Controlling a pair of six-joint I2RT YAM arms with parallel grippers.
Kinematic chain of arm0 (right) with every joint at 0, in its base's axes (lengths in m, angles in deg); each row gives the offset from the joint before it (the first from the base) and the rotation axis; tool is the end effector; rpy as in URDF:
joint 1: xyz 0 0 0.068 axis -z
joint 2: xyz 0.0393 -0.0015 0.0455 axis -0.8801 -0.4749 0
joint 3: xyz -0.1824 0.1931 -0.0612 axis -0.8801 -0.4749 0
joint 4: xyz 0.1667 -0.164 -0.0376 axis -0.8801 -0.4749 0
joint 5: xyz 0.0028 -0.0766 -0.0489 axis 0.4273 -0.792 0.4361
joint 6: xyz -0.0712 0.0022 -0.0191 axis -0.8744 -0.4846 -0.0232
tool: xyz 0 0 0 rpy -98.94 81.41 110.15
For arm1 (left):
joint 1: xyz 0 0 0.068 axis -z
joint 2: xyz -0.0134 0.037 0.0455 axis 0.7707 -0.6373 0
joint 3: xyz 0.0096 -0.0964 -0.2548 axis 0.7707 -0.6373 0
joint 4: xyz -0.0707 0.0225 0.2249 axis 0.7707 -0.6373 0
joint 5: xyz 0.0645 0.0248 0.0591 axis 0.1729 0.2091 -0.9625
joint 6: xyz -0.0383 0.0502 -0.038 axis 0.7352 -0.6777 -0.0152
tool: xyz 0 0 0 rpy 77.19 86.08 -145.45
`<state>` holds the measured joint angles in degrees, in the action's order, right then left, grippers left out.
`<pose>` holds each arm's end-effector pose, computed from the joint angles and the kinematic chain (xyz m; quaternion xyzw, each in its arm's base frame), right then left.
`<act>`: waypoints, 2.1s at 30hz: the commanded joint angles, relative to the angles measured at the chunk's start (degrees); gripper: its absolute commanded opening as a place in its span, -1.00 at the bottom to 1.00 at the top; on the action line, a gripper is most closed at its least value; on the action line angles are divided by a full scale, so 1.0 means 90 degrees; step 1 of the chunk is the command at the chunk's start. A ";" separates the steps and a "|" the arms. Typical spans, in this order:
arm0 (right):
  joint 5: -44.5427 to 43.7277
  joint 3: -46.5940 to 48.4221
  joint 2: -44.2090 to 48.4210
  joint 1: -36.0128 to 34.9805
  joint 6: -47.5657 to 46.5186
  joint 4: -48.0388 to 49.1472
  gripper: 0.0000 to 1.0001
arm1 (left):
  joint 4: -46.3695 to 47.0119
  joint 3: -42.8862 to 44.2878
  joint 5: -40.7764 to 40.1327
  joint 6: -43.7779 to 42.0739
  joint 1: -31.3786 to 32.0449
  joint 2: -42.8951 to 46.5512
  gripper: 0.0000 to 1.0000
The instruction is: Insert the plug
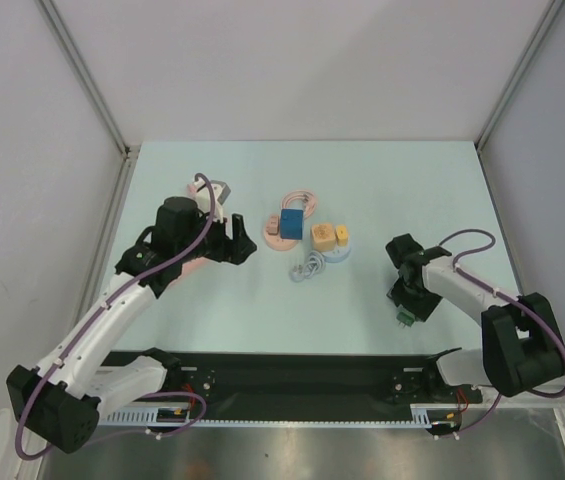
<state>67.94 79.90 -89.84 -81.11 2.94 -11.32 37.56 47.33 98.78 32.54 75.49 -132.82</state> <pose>0.1791 0.0403 0.1630 0.3360 0.9240 -0.1139 0.1430 0.1894 -0.1028 0.3106 0.1418 0.8605 -0.2432 0.4246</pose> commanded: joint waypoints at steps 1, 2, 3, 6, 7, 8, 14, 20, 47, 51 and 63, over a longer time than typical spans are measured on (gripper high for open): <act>0.0313 -0.0284 0.0025 0.0043 -0.0260 0.0911 0.25 | 0.0202 0.0097 0.0444 -0.0037 -0.0043 -0.0043 0.61; 0.0314 -0.0313 0.0044 0.0034 -0.0298 0.1056 0.20 | 0.0192 0.0077 0.0445 -0.0047 -0.0043 -0.0033 0.61; 0.0323 -0.0314 0.0102 -0.0034 -0.0415 0.1126 0.11 | 0.0182 0.0058 0.0426 -0.0057 -0.0043 -0.0013 0.61; 0.0508 -0.0256 0.0326 -0.0307 -0.0863 0.1515 -0.04 | 0.0182 -0.0021 0.0338 -0.0077 -0.0043 0.0103 0.61; 0.0693 -0.0226 0.0366 -0.0405 -0.0981 0.1643 -0.06 | 0.0182 -0.0030 0.0309 -0.0077 -0.0043 0.0123 0.61; 0.0801 -0.0197 0.0386 -0.0493 -0.1108 0.1895 -0.08 | 0.0182 -0.0021 0.0280 -0.0067 -0.0043 0.0133 0.61; 0.1125 0.0252 -0.0033 -0.1566 -0.1997 0.2600 -0.17 | 0.0202 -0.0040 0.0074 0.0254 -0.0091 0.0027 0.57; 0.2110 0.0729 -0.0871 -0.2444 -0.3371 0.3449 -0.18 | 0.0289 -0.0177 0.0971 0.0636 -0.0530 -0.0237 0.51; 0.1388 -0.0030 -0.0650 -0.4644 -0.5337 0.5061 0.80 | 0.0944 -0.0909 0.2740 0.1369 -0.1127 -0.0394 0.50; 0.1320 -0.0362 -0.0756 -0.4693 -0.5348 0.5559 0.70 | 0.0983 -0.0919 0.2837 0.1456 -0.1127 -0.0414 0.50; 0.0726 -0.0529 -0.0982 -0.5024 -0.5523 0.6263 -0.58 | 0.1071 -0.1173 0.2926 0.1486 -0.1204 -0.0258 0.43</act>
<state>78.22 75.66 -99.69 -124.37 -46.00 41.11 45.26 37.99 123.61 46.09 65.50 -136.62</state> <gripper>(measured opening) 0.398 0.722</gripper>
